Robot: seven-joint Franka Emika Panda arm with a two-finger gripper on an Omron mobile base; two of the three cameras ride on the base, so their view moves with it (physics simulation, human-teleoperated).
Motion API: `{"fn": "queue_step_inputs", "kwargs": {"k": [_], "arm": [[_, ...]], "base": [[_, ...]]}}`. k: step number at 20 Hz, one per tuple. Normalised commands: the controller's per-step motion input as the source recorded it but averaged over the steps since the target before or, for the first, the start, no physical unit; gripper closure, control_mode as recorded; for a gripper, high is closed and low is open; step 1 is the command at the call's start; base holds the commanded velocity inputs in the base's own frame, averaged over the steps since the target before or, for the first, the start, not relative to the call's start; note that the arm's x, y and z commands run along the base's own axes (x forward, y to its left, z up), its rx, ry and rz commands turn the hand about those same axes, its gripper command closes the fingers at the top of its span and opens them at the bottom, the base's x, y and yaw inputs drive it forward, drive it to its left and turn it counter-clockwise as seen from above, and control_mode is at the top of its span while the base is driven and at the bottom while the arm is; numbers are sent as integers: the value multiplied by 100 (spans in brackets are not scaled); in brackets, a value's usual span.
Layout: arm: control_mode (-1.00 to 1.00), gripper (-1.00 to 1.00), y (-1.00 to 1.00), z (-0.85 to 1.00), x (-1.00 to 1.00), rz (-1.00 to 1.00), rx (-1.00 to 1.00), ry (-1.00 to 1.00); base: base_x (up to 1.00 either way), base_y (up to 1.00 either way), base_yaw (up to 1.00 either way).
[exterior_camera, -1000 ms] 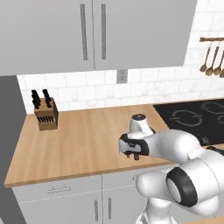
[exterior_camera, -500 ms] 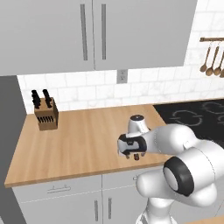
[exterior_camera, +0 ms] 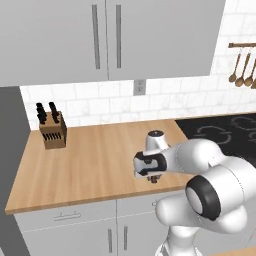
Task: Put the lemon wedge and sweet potato in the pot. Retrieve the spatula and lightly stir the vegetables in the pot.
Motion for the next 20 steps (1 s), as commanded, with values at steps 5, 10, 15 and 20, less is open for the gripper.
{"fn": "queue_step_inputs", "kwargs": {"k": [5, 10, 15, 20], "arm": [[-100, 100, 0, -9, 0, 0, 0, 5], [-100, 100, -27, -4, -1, 4, 0, -1], [-100, 100, -52, 30, -41, 14, 0, -33], [-100, 100, -28, 91, -26, 14, 0, -25]], "base": [[0, 0, 0], [0, 0, 0], [0, 0, 0], [0, 0, 0]]}}
